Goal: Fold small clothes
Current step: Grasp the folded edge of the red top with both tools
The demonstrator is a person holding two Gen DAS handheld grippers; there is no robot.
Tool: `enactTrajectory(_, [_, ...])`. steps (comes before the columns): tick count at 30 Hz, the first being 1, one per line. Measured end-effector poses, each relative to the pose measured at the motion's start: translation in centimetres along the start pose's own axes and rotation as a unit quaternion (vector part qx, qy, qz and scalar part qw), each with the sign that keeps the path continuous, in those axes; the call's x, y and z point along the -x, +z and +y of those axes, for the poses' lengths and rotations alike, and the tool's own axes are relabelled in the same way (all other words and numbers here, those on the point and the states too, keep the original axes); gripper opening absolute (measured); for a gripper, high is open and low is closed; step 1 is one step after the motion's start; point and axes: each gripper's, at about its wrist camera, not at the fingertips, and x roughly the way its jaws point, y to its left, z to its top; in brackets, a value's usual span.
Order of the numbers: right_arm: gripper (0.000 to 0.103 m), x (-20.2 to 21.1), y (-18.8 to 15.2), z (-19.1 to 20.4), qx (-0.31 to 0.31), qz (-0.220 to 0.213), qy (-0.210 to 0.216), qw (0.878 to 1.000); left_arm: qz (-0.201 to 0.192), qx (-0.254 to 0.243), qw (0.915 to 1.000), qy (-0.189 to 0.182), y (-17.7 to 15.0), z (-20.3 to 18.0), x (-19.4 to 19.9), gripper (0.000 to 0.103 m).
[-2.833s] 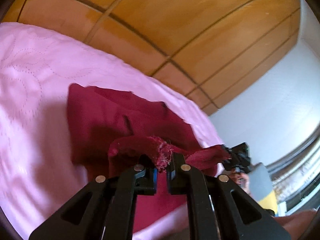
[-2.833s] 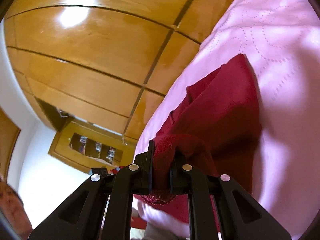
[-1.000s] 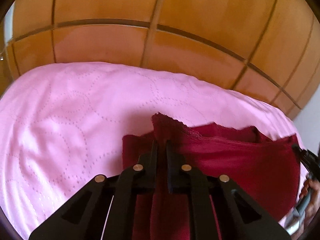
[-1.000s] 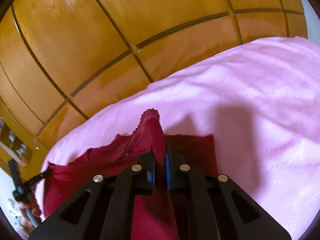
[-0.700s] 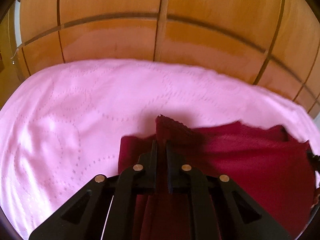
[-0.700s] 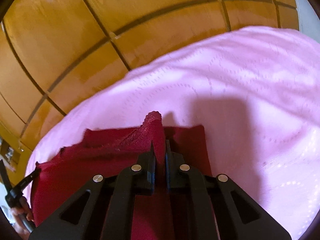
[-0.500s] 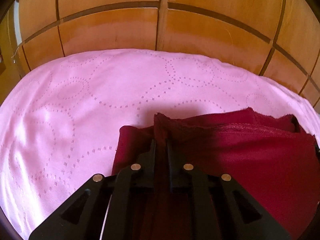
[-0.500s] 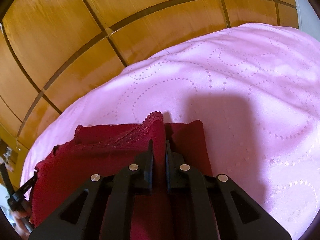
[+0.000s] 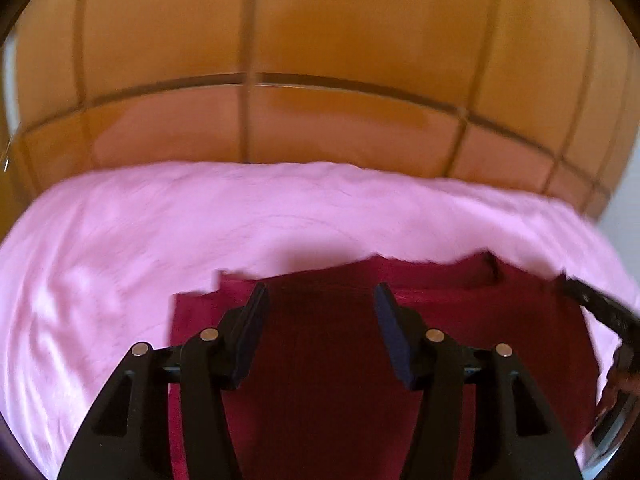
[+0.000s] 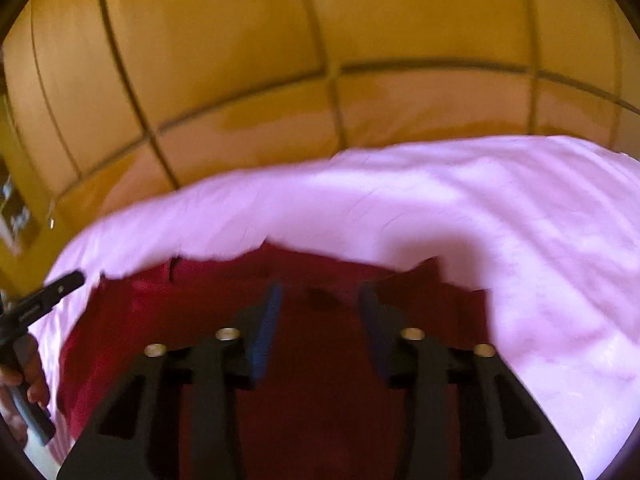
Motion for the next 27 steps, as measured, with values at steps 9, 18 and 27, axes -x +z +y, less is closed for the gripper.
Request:
enactTrajectory(9, [0.032, -6.5, -0.6, 0.0, 0.026, 0.052, -0.024, 0.998, 0.067, -0.035, 0.9971, 0.003, -1.9, -2.7, -7.6, 0.058])
enactTrajectory(18, [0.032, -6.8, -0.7, -1.1, -0.007, 0.031, 0.001, 0.999, 0.057, 0.002, 0.9974, -0.044, -2.0, -1.2, -6.5, 0.065])
enactTrajectory(27, [0.032, -6.6, -0.9, -1.0, -0.008, 0.024, 0.004, 1.000, 0.037, 0.094, 0.9948, 0.014, -4.3, 6.0, -3.5, 0.067])
